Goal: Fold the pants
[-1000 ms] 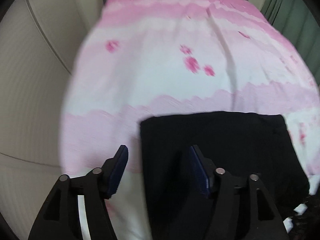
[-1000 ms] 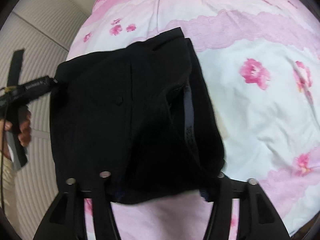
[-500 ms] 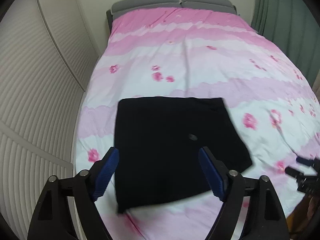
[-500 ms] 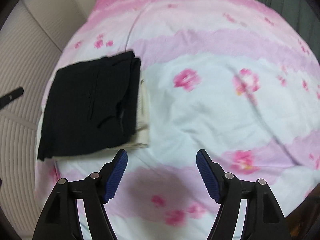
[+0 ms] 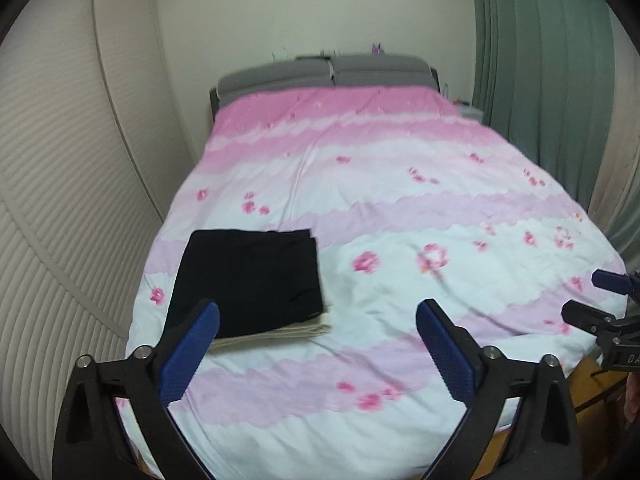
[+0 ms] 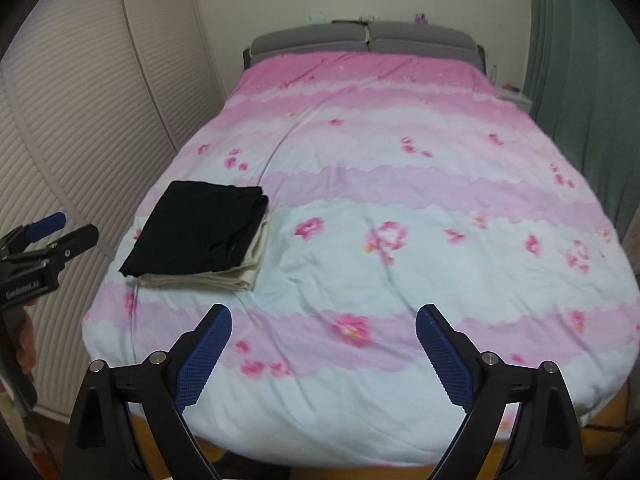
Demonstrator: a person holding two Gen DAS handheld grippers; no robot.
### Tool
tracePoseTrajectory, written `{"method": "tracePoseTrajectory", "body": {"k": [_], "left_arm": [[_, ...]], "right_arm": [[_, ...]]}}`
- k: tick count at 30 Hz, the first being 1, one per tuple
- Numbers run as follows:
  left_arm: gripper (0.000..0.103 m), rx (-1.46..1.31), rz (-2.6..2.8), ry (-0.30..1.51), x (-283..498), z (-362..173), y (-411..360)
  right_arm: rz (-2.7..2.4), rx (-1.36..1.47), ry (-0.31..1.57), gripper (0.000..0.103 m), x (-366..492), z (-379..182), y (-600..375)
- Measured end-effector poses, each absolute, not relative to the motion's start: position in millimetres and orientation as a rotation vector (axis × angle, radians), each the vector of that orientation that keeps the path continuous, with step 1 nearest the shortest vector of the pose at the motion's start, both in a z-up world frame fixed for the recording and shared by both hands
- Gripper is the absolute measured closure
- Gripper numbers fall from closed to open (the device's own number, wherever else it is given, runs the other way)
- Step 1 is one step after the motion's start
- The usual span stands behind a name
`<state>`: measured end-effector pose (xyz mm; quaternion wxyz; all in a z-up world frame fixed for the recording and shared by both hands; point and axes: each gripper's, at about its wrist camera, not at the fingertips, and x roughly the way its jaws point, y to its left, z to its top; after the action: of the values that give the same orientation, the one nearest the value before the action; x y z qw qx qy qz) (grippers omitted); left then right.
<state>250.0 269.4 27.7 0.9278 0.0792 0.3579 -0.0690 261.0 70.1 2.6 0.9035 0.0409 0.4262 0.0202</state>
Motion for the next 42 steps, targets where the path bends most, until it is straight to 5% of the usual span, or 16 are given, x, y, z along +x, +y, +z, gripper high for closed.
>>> {"method": "tracePoseTrajectory", "body": {"k": [20, 42], "left_arm": [[0.0, 0.172, -0.167, 0.647, 88.4, 61.8, 91.7], [0.0, 0.144, -0.208, 0.63, 70.8, 76.4, 80.4]], "right_arm": [[-0.004, 0.076, 0.732, 0.009, 86.0, 62.0, -70.9], [-0.046, 0.087, 0.682, 0.009, 59.6, 73.9, -94.3]]}}
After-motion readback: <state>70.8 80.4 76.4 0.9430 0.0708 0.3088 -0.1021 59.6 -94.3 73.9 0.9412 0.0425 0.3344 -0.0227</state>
